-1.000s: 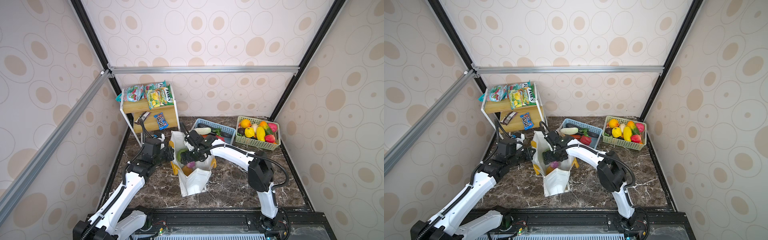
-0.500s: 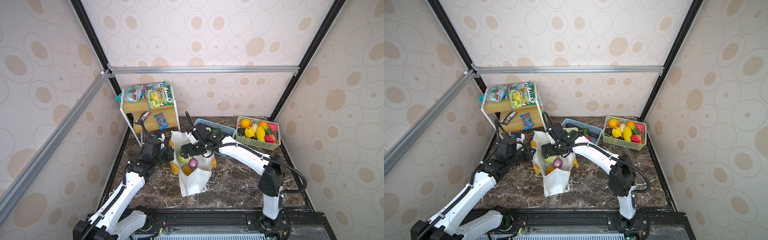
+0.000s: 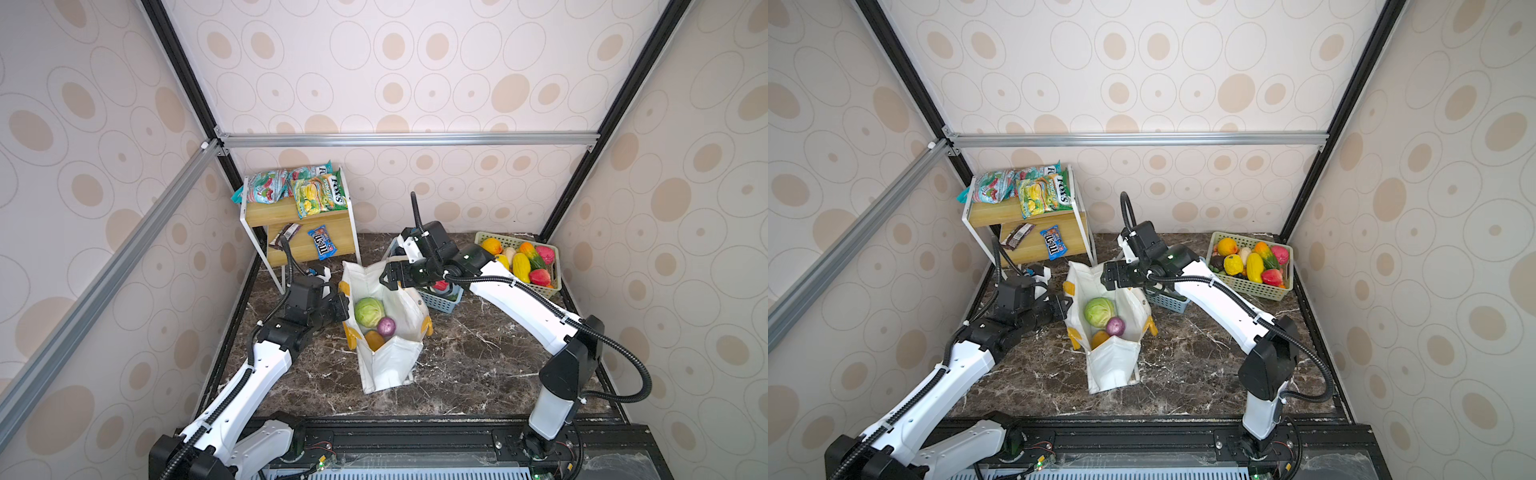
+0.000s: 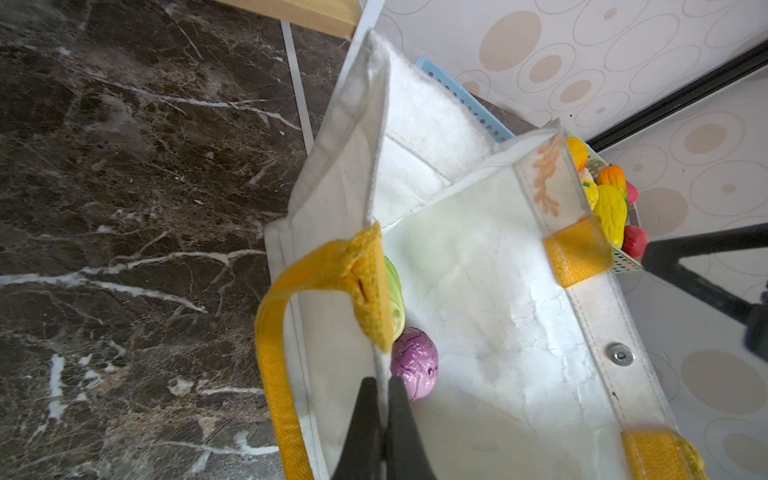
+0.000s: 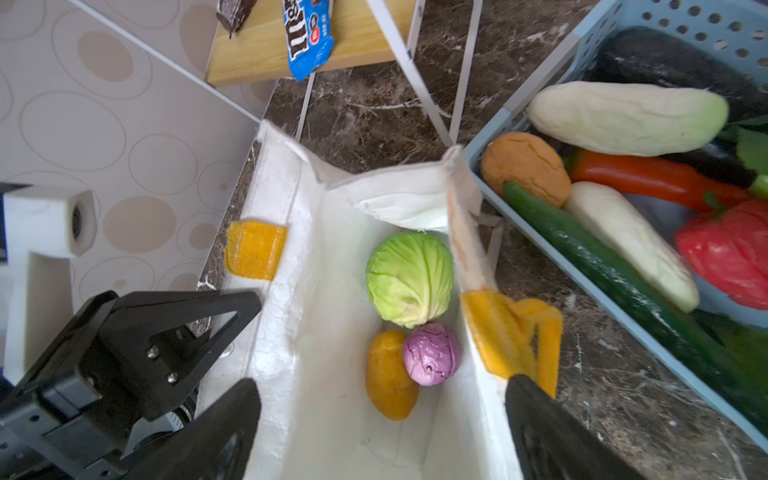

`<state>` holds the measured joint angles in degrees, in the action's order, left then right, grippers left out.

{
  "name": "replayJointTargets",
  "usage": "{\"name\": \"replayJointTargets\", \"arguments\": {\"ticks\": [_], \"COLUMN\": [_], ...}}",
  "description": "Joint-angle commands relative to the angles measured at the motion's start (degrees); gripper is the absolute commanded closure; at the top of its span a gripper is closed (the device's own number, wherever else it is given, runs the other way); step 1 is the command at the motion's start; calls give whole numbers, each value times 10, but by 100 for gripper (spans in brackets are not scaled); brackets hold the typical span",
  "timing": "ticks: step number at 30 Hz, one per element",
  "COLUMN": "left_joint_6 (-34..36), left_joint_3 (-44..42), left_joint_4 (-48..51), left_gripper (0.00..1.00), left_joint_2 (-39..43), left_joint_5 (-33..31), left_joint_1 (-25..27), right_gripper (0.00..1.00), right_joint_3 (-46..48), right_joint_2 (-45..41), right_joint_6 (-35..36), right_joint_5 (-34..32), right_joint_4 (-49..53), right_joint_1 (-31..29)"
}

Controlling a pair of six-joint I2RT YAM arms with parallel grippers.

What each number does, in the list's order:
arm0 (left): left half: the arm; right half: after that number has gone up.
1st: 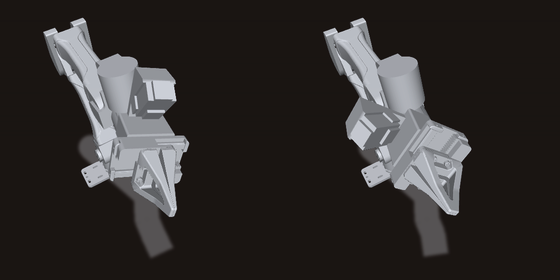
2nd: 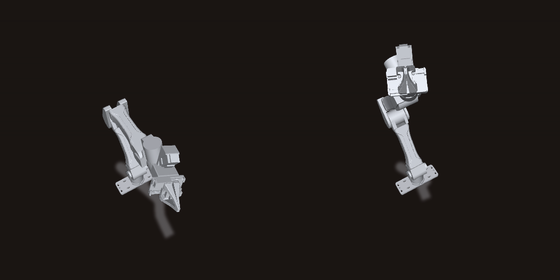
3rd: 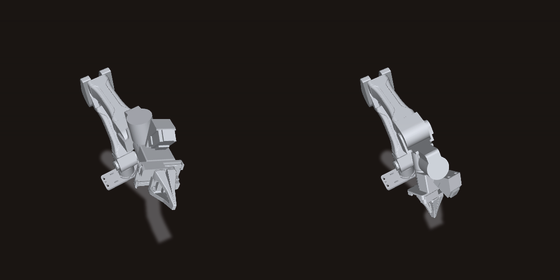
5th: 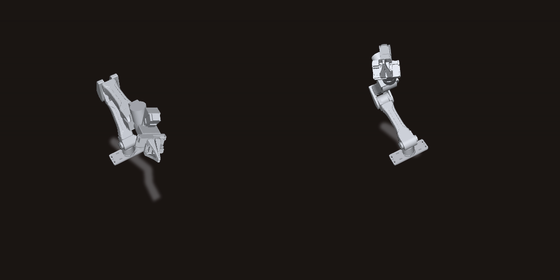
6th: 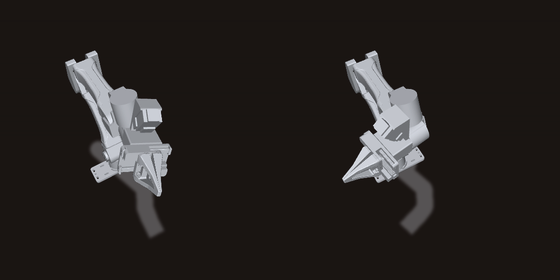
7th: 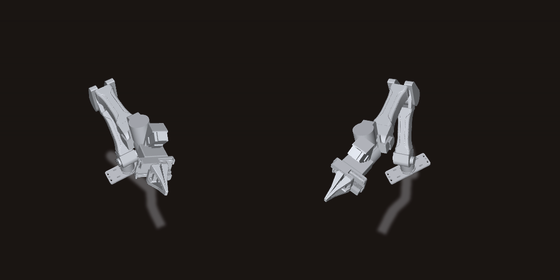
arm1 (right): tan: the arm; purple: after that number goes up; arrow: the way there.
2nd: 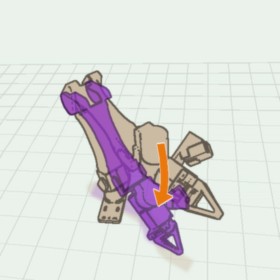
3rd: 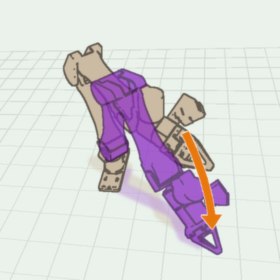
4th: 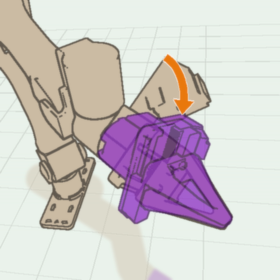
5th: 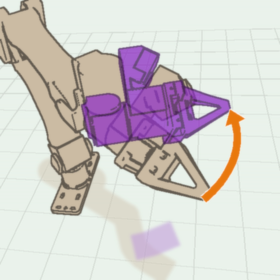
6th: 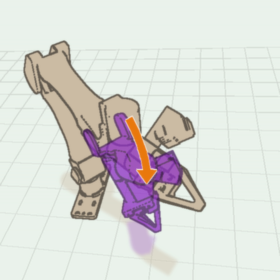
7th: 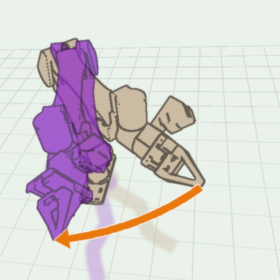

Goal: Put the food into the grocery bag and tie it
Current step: 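Withdraw the right gripper from the bag toward the blue basket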

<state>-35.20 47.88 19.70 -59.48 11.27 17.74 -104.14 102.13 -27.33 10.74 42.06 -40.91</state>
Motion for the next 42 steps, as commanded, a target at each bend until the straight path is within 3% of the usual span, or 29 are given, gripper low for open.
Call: {"name": "replayJointTargets", "arguments": {"ticks": [1,11,19,30,35,42], "left_joint_6": [-5,-10,1,-19,-28,3], "left_joint_3": [17,20,48,42,49,90], "left_joint_4": [-6,9,67,75,72,142], "left_gripper": [100,100,100,100,100,100], "left_joint_2": [-1,-2,0,-15,-27,-38], "left_joint_5": [-8,-14,-26,-39,-38,-105], "left_joint_1": [-1,-1,-1,-1,-1,-2], "right_gripper": [5,5,6,19,19,23], "right_joint_3": [-4,8,-12,-32,-38,-86], "right_joint_2": [-14,-3,45,107,133,186], "right_joint_6": [9,14,9,28,26,-6], "right_joint_5": [3,-9,-44,-84,-77,-22], "right_joint_4": [11,13,34,32,19,9], "right_joint_1": [26,95,114,115,126,148]}}
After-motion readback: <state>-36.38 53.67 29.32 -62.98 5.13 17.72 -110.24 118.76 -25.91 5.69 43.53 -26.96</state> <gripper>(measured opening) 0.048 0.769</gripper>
